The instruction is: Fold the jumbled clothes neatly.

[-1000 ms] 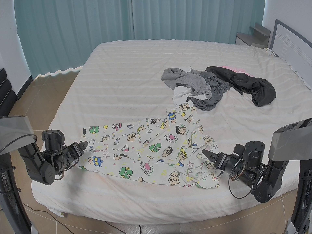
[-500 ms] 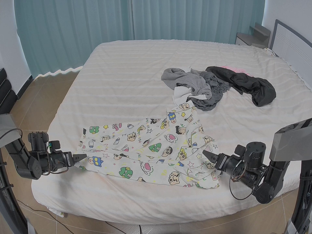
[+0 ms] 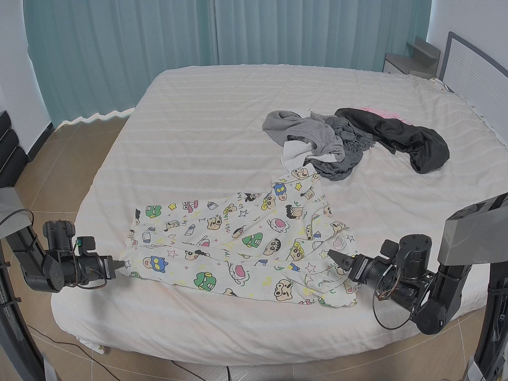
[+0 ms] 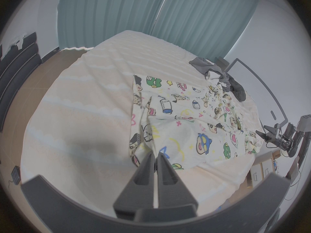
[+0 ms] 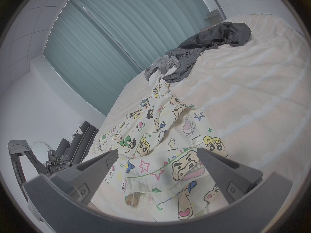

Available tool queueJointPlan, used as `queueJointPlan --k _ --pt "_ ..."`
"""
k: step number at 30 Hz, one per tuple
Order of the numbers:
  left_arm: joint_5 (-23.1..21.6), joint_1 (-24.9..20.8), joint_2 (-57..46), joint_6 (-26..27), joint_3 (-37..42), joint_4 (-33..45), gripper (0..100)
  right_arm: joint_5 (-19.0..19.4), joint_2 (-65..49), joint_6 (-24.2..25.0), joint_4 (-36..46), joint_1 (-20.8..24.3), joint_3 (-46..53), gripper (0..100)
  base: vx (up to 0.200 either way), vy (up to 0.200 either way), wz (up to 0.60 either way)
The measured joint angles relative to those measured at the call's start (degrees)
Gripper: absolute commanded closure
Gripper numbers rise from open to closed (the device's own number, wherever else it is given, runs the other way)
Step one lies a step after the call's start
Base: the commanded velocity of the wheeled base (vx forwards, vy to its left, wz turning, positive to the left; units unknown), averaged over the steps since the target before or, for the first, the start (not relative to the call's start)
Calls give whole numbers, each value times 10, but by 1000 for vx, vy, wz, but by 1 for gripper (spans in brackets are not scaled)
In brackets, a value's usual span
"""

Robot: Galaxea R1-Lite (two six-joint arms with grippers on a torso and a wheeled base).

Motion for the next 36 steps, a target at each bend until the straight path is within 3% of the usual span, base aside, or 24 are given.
queueJointPlan --k 4,13,28,29,36 --pt "-1 9 0 17 2 20 100 0 1 -1 0 1 0 0 0 0 0" --pt "1 38 -12 130 0 158 100 0 1 -1 0 4 1 0 0 0 0" --pt "5 40 -16 141 2 165 100 0 -2 -2 0 6 6 0 0 0 0" --pt "5 40 -16 141 2 165 0 0 -3 -2 0 6 6 0 0 0 0" --pt "0 40 -17 115 5 164 0 12 -24 9 0 15 15 0 0 0 0"
